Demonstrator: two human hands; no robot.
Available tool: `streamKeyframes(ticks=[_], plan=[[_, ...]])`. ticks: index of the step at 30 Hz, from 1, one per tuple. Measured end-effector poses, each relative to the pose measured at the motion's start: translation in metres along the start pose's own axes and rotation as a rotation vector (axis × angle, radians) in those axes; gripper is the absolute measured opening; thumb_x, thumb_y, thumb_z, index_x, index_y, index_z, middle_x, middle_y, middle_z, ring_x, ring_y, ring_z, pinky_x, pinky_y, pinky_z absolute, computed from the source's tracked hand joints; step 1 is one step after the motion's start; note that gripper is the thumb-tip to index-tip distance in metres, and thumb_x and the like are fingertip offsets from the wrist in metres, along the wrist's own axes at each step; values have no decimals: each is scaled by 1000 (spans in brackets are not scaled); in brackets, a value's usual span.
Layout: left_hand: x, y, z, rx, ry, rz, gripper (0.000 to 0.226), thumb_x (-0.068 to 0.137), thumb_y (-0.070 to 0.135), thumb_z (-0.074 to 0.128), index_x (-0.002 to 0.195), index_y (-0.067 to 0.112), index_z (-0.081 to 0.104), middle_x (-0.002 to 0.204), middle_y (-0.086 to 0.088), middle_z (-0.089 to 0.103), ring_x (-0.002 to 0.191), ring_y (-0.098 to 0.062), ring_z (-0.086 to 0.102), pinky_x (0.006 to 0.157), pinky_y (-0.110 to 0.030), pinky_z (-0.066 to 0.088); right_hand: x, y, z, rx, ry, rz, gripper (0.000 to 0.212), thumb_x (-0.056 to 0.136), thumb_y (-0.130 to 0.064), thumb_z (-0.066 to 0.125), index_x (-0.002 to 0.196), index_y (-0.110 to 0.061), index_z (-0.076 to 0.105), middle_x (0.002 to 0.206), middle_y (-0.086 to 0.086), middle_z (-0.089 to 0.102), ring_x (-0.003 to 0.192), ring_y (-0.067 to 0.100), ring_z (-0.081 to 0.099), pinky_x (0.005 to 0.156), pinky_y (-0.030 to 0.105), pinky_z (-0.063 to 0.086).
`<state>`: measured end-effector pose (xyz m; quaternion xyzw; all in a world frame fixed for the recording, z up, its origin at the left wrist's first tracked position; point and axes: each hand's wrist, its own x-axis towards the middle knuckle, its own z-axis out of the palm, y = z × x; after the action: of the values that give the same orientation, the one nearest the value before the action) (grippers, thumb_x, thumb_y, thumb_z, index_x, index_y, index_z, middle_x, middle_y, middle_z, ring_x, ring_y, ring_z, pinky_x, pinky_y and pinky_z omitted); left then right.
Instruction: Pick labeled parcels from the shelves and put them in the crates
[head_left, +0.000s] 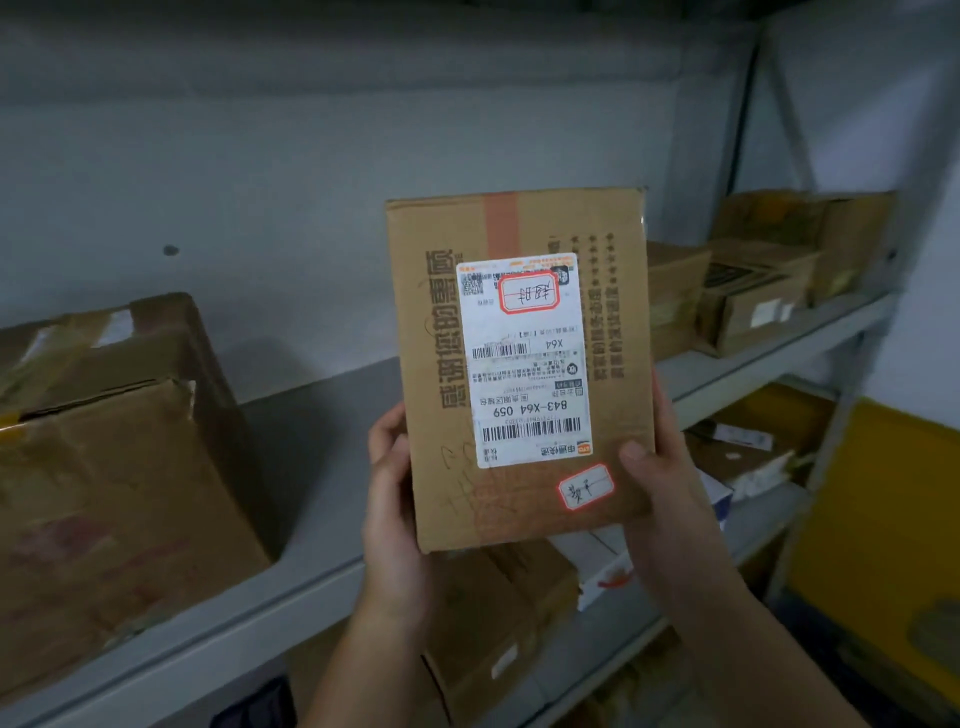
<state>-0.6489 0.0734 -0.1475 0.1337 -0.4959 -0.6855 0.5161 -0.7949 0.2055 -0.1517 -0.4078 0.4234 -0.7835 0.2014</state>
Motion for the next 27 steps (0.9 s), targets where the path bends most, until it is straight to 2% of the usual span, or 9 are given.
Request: streamKeyframes(ticks=[3, 7, 11, 14, 16, 17, 19, 22, 27], plan=[[-22, -25, 51, 16, -40, -67, 47, 91, 37, 49, 130, 11, 54, 103, -3, 74, 96, -14, 73, 79, -31, 59, -21, -22, -51, 12, 87, 25, 62, 90, -21, 53, 139, -58, 51, 141, -9, 69, 128, 18, 68, 94, 30, 60], [-55, -93, 134, 48, -92, -297, 38, 103, 41, 54, 128, 15, 66, 109, -1, 81, 107, -17, 77, 85, -37, 55, -55, -52, -152, 0, 284, 99, 57, 91, -26, 57, 120, -75, 61, 142, -11, 68, 128, 19, 67, 96, 34, 59], [-119, -175, 236, 75, -304, -472, 55, 86, 63, 69, 125, 25, 73, 121, -3, 80, 123, -25, 71, 95, -43, 57, -119, -70, -279, -44, 534, 176, 55, 95, -24, 59, 137, -58, 48, 134, -25, 70, 124, 7, 68, 94, 27, 58], [-155, -297, 294, 238, -481, -659, 51, 100, 60, 48, 135, 28, 67, 122, 8, 80, 110, -13, 77, 94, -22, 58, -175, -74, -369, -90, 701, 250, 54, 102, -33, 64, 144, -60, 42, 147, -20, 62, 132, 10, 63, 105, 36, 55], [-193, -384, 303, 296, -668, -970, 75, 91, 78, 57, 158, 48, 42, 150, 19, 61, 134, -15, 64, 107, -9, 35, -209, -72, -418, -101, 808, 303, 54, 101, -46, 66, 144, -67, 41, 151, -20, 59, 134, 11, 63, 109, 41, 54], [-203, -424, 303, 313, -721, -1032, 80, 89, 79, 61, 159, 49, 39, 157, 15, 55, 140, -17, 58, 111, -13, 31, -224, -68, -438, -101, 864, 339, 53, 97, -53, 68, 140, -72, 43, 151, -19, 59, 133, 11, 63, 109, 45, 54], [-208, -450, 329, 478, -694, -1064, 77, 89, 78, 62, 151, 33, 56, 151, -2, 64, 138, -25, 61, 119, -43, 41, -247, -58, -475, -105, 964, 418, 45, 97, -56, 67, 126, -81, 46, 150, -16, 60, 131, 13, 65, 106, 45, 56], [-234, -460, 359, 510, -752, -1128, 70, 88, 66, 71, 143, 24, 63, 136, -5, 73, 126, -26, 69, 106, -54, 54, -272, -30, -525, -118, 1100, 522, 43, 103, -48, 62, 124, -79, 42, 143, -16, 63, 122, 9, 67, 91, 29, 60], [-268, -562, 399, 717, -887, -1338, 35, 104, 47, 57, 133, 30, 68, 123, 4, 78, 113, -13, 70, 87, -37, 53, -314, 32, -602, -115, 1337, 686, 63, 85, -69, 73, 142, -68, 45, 140, -14, 67, 123, 13, 69, 107, 49, 56]])
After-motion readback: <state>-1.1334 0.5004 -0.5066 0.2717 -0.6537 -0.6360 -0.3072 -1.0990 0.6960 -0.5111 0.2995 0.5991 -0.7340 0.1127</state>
